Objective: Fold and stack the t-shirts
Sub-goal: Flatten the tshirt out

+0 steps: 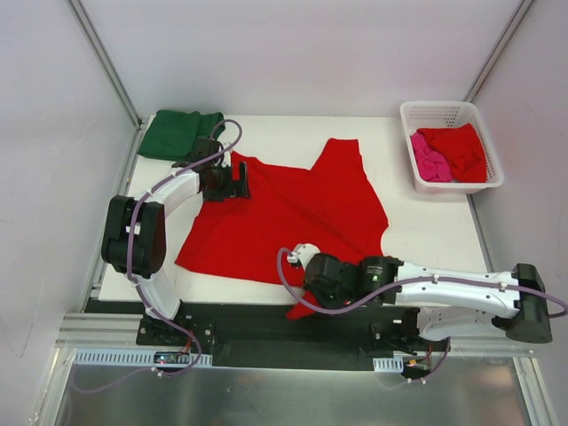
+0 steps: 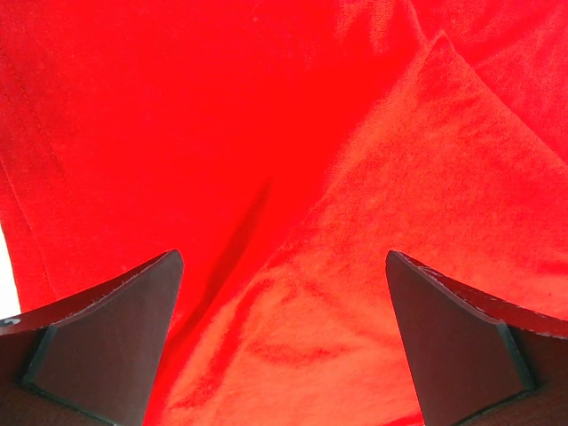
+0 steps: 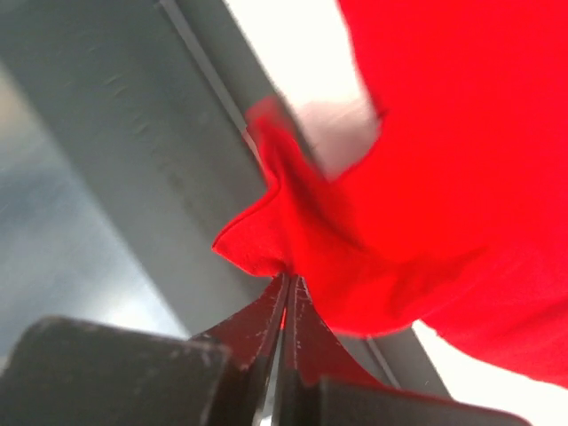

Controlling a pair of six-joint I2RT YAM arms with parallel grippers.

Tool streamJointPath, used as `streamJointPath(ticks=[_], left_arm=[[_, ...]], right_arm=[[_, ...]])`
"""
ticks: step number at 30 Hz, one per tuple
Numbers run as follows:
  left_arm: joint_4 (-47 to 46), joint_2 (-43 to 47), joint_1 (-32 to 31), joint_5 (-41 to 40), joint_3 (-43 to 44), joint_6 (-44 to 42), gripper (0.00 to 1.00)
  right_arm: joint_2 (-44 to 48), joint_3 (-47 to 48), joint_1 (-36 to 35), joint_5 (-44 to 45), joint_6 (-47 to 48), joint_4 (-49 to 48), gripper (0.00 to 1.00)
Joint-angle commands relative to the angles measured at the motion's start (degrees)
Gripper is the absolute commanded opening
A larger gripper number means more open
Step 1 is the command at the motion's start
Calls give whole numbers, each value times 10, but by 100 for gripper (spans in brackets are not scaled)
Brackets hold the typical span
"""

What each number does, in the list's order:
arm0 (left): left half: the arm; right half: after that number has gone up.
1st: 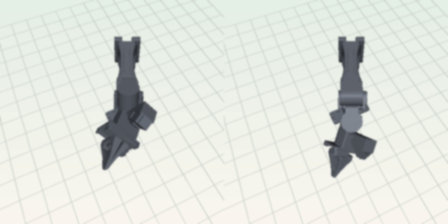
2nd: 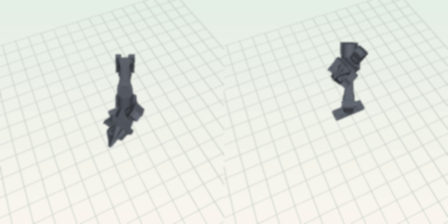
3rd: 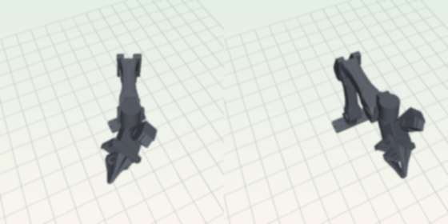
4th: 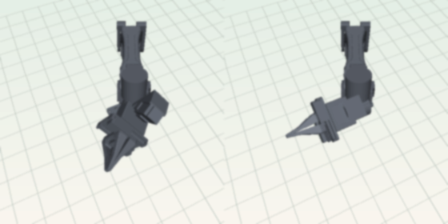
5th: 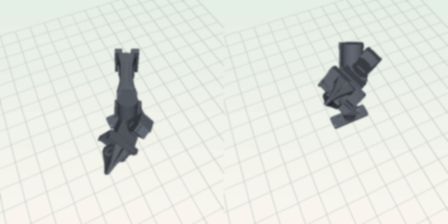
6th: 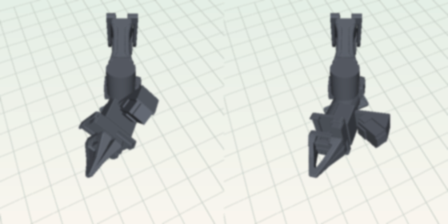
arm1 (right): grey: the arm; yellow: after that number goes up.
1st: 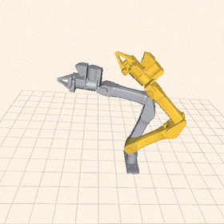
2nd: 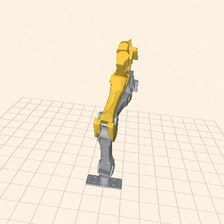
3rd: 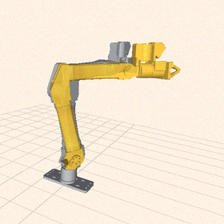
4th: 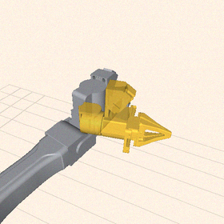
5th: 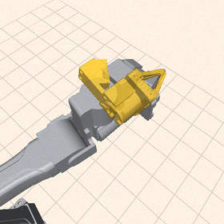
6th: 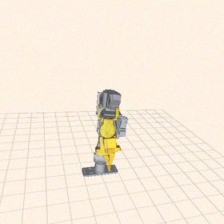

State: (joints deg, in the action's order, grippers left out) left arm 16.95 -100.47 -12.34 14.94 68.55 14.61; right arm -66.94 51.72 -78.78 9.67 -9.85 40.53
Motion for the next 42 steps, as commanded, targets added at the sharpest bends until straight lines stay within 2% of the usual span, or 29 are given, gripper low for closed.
streamJointPath(ticks=[1, 14, 15, 16, 17, 20, 22, 23, 26, 30, 33, 37, 38, 42], left_arm=[[-1, 11, -1, 4, 24, 4, 99], [6, 11, -1, 4, 26, 0, 99], [8, 11, -1, 2, 27, -1, 99], [8, 12, -1, 2, 28, -2, 99], [9, 12, 0, 2, 29, -1, 99], [10, 20, -1, 4, 32, 2, 99], [10, 26, -1, 7, 37, 3, 99], [9, 29, -1, 8, 40, 4, 99], [9, 27, -1, 9, 50, 4, 99], [8, 18, -3, 30, 54, 16, 99], [4, 21, -34, 8, 27, 23, 99], [-46, 57, -118, -46, -43, 42, 99], [-55, 68, -157, -56, -54, 44, 99], [-82, 66, -249, -126, -89, 45, 99]], right_arm=[[45, 35, -19, -46, -11, 80, 1], [90, 57, -59, -49, -51, 198, 1], [94, 58, -63, -51, -54, 218, 7], [98, 61, -66, -45, -58, 227, 22], [109, 65, -68, -31, -73, 240, 50], [130, 85, -72, 55, -97, 262, 74], [138, 101, -69, 164, -119, 274, 83], [138, 104, -64, 191, -122, 271, 89], [112, 100, -1, 228, -100, 238, 92], [68, 81, 127, 188, -49, 134, 92], [54, 81, 185, 164, -31, 88, 92], [47, 100, 237, 149, -1, 72, 92], [50, 102, 243, 151, -2, 69, 92], [70, 106, 289, 142, -7, 68, 92]])
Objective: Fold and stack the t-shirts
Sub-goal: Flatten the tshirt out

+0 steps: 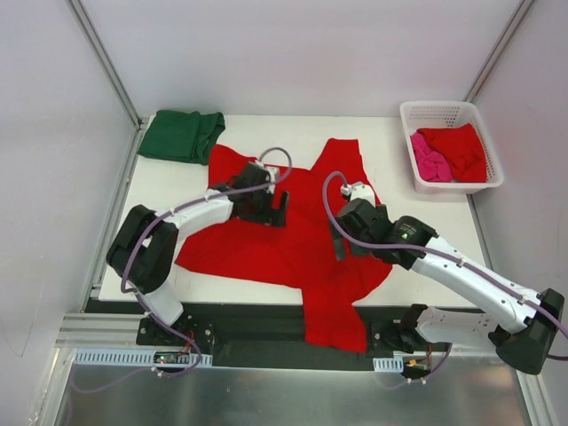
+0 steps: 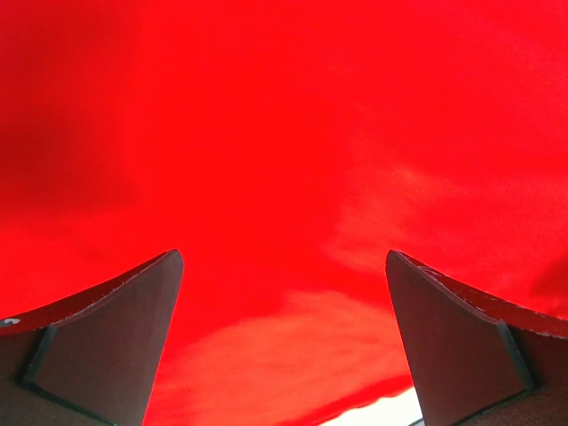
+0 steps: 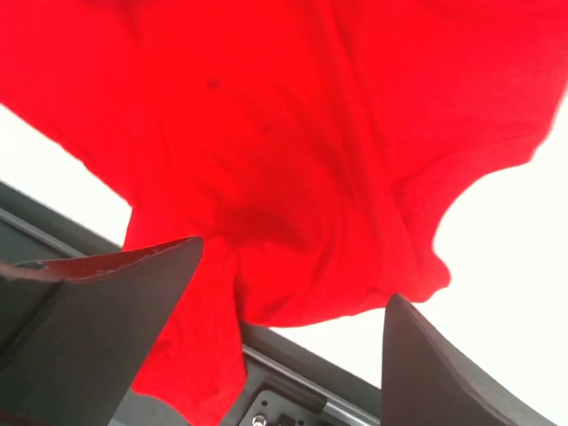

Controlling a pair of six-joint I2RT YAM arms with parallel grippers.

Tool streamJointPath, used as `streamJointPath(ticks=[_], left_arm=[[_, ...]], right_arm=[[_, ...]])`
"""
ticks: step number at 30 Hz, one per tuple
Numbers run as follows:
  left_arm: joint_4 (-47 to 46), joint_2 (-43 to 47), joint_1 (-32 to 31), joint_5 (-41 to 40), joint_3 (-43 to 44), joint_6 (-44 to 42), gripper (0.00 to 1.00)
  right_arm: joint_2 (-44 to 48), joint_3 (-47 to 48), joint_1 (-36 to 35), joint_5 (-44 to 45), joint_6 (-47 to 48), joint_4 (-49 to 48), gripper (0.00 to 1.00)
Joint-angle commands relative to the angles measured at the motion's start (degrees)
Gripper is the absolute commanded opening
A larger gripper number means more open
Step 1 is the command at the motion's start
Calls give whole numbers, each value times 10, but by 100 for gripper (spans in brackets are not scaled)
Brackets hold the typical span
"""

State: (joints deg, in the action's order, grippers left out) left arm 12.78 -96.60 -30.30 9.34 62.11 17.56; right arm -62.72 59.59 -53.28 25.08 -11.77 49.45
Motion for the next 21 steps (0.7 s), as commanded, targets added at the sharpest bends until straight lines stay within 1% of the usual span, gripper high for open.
streamJointPath(ticks=[1, 3, 6, 9, 11, 18, 21], left_arm=[[-49, 24, -81, -76, -28, 16, 99], [-51, 4, -110, -88, -30, 14, 98], [-50, -32, -137, -91, -16, 5, 96], [-28, -65, -147, -91, -3, 12, 96], [-28, -72, -148, -71, -11, 22, 96], [-27, -60, -178, -18, -47, 64, 97], [-23, -44, -214, -14, -68, 78, 97]], right_arm=[[35, 26, 42, -20, 13, -23, 92], [50, 25, 68, -46, 21, -30, 92], [58, 29, 89, -64, 25, -30, 92], [63, 32, 96, -73, 31, -27, 92], [70, 34, 101, -74, 32, -23, 92], [79, 40, 116, -86, 39, -15, 92], [74, 38, 122, -93, 41, -14, 92]])
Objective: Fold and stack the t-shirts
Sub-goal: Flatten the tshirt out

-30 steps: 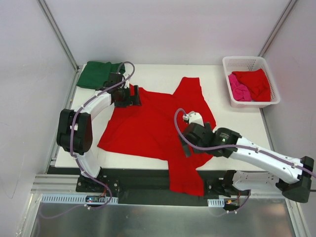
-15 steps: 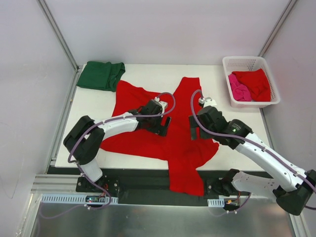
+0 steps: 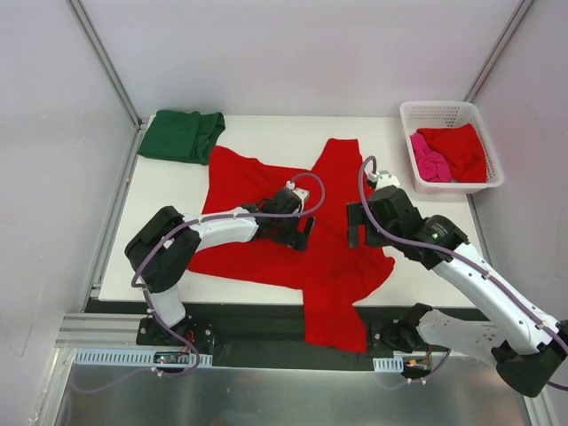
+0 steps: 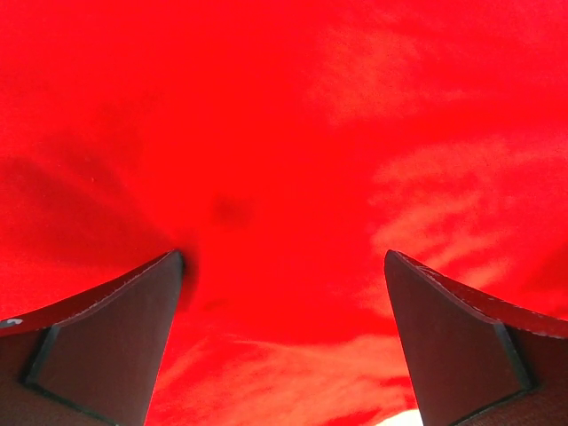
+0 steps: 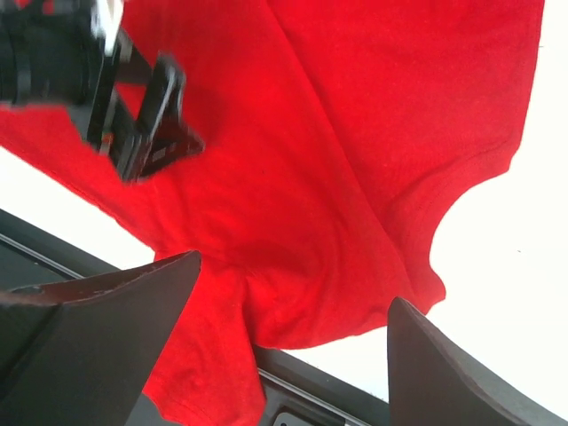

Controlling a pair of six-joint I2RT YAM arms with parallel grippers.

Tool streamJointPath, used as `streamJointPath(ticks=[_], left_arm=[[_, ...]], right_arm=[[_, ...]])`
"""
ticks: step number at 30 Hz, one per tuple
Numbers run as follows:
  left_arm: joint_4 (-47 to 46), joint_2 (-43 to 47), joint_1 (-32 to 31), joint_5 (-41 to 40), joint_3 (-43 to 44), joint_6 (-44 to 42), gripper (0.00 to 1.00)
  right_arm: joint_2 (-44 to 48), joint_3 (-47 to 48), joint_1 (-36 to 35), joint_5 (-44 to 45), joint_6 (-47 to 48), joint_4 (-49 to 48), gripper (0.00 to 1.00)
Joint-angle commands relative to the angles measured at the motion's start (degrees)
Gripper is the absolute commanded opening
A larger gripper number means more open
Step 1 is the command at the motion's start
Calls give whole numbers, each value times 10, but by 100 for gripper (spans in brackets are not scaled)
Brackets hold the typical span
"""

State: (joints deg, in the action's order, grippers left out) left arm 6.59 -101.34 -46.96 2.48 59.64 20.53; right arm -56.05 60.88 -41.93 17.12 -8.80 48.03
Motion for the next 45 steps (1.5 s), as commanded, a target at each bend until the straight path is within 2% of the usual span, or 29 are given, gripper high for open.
streamJointPath(ticks=[1, 9, 12, 16, 18, 26, 30, 36, 45], left_arm=[[40, 12, -67, 54, -54, 54, 97], [54, 64, -144, 59, -101, 116, 97], [64, 107, -165, 18, -116, 129, 99], [100, 179, -165, -103, -89, 100, 99], [127, 218, -158, -131, -73, 76, 99], [169, 290, -93, -120, -71, 50, 99], [171, 249, -58, -85, -72, 43, 99], [164, 136, -59, -31, -40, 45, 99], [127, 90, -60, 2, -58, 47, 99]], right_arm=[[5, 24, 10, -14, 12, 0, 92], [-3, 13, 14, -28, 8, -10, 92], [-5, 10, 16, -31, 8, -14, 92], [-8, -1, 17, -45, 8, -25, 92], [-10, -8, 17, -50, 5, -32, 92], [-12, -30, 18, -60, 0, -45, 92], [-11, -33, 17, -66, -3, -50, 92], [-1, -33, 17, -59, -3, -43, 93], [4, -46, 16, -58, -10, -43, 92]])
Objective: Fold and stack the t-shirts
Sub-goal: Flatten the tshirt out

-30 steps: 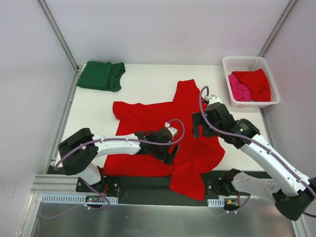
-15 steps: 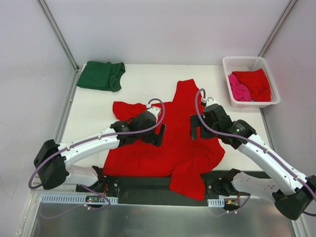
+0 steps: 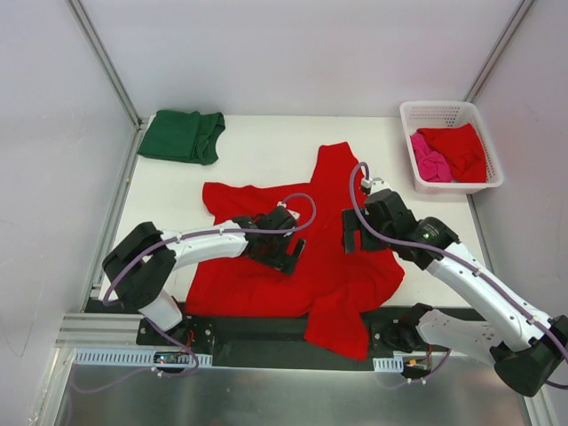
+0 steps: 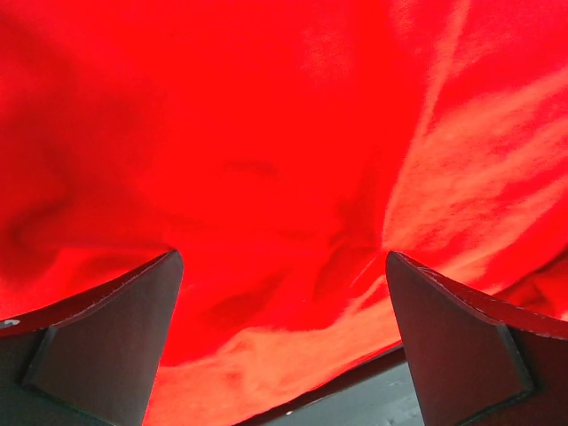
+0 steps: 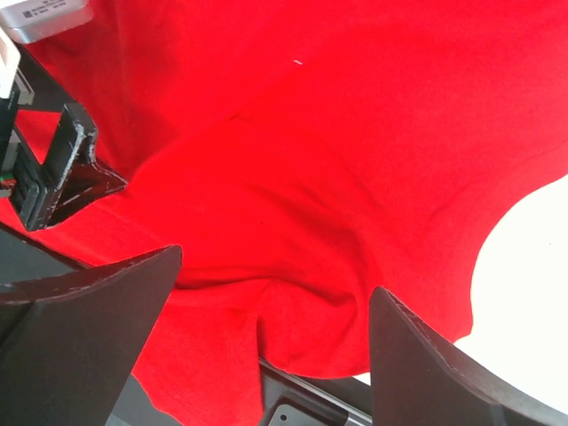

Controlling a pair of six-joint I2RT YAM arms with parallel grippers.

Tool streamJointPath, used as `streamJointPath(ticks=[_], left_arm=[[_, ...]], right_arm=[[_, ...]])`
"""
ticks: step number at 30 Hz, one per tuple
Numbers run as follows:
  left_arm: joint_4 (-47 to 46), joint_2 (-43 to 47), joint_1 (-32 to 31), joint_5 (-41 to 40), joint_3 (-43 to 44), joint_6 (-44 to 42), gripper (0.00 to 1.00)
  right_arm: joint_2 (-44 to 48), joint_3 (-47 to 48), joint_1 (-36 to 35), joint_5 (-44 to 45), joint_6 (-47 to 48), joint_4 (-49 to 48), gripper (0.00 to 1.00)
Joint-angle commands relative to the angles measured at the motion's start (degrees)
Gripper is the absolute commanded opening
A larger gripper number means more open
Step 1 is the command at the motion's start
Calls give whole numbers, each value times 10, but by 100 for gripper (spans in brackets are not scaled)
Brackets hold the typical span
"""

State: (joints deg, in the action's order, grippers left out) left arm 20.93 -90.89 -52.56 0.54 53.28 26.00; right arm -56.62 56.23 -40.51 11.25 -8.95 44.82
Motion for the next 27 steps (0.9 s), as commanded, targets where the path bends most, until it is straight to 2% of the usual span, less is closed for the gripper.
streamJointPath(ticks=[1, 9, 19, 27], left_arm=[[-18, -18, -4, 22, 6, -9, 99], [-19, -111, 35, 54, 69, -34, 99], [-15, -219, 170, 116, 195, -83, 99], [8, -237, 272, 109, 256, -121, 99]], right_arm=[[9, 0, 2, -2, -10, -12, 93], [12, -3, 3, -3, -8, -7, 92], [28, -10, 3, 4, -15, 4, 93], [35, -10, 3, 6, -19, 12, 93]])
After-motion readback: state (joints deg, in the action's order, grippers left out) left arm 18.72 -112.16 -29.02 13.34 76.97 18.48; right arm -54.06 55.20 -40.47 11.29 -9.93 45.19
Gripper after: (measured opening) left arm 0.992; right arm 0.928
